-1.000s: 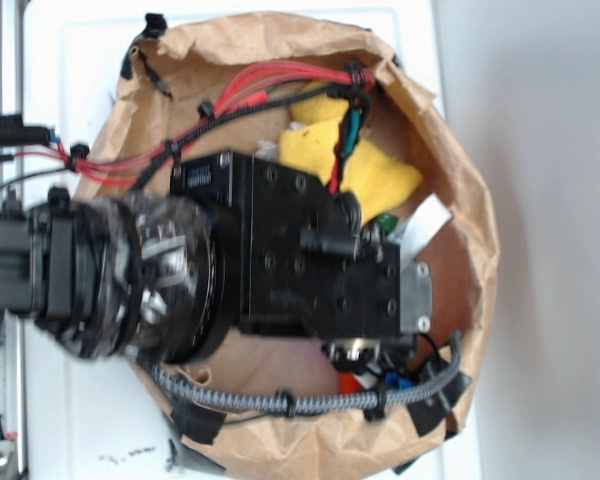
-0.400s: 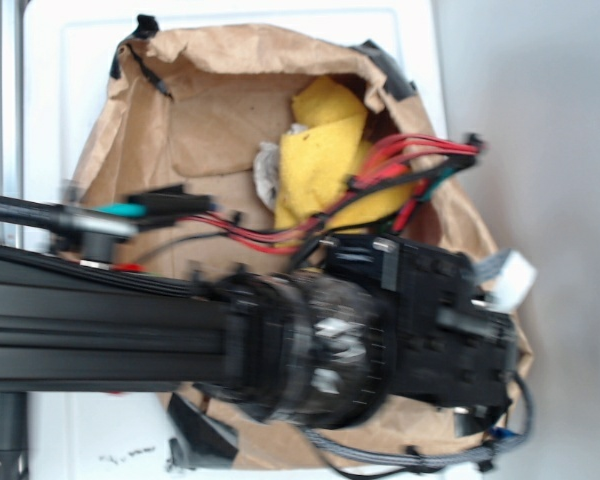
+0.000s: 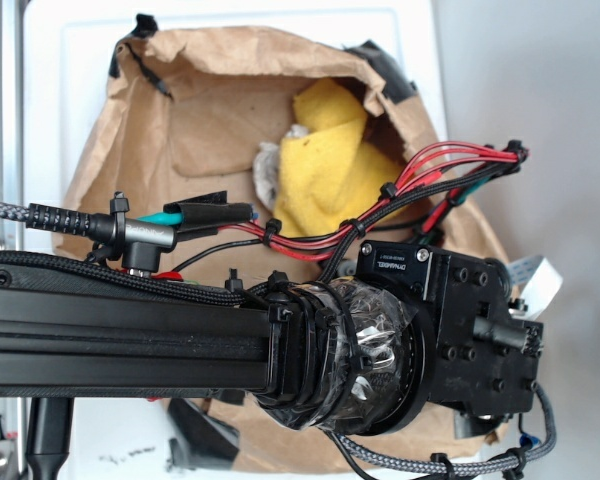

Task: Grab the carrot.

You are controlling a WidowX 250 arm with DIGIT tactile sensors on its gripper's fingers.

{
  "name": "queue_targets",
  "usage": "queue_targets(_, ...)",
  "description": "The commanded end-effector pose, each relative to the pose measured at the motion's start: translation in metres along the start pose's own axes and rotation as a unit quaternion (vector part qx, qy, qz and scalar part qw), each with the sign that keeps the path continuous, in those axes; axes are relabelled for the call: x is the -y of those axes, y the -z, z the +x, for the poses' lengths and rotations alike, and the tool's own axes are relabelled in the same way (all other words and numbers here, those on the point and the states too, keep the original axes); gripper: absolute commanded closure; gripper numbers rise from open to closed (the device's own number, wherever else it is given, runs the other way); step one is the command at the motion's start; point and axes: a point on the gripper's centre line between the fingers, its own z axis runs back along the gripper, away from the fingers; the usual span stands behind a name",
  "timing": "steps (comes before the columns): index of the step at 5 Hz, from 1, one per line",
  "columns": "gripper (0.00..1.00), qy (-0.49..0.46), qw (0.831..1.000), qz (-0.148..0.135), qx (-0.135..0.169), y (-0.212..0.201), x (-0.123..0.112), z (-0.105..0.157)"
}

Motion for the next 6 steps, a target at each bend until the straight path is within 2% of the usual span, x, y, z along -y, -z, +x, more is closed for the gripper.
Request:
queue_targets(1,1.00,-0.009,0.994,-0.101,0.036,-0.069,0.001,0.027)
queue_targets(2,1.00,0.001,0.991,-0.130,0.023,-0.087,-0.021,0.032)
queue_targets(3,1.00,0.040,0.991,-0.130,0.003,-0.109,-0.049,0.041)
queue_targets(4,1.00,0.156,0.984,-0.089,0.002,-0.119,-0.077,0.046)
queue_targets(5,1.00,0.222,0.970,-0.093,0.017,-0.139,-0.102,0.047)
queue_targets(6,1.00,0.277,0.955,-0.091,0.045,-0.160,-0.119,0.026)
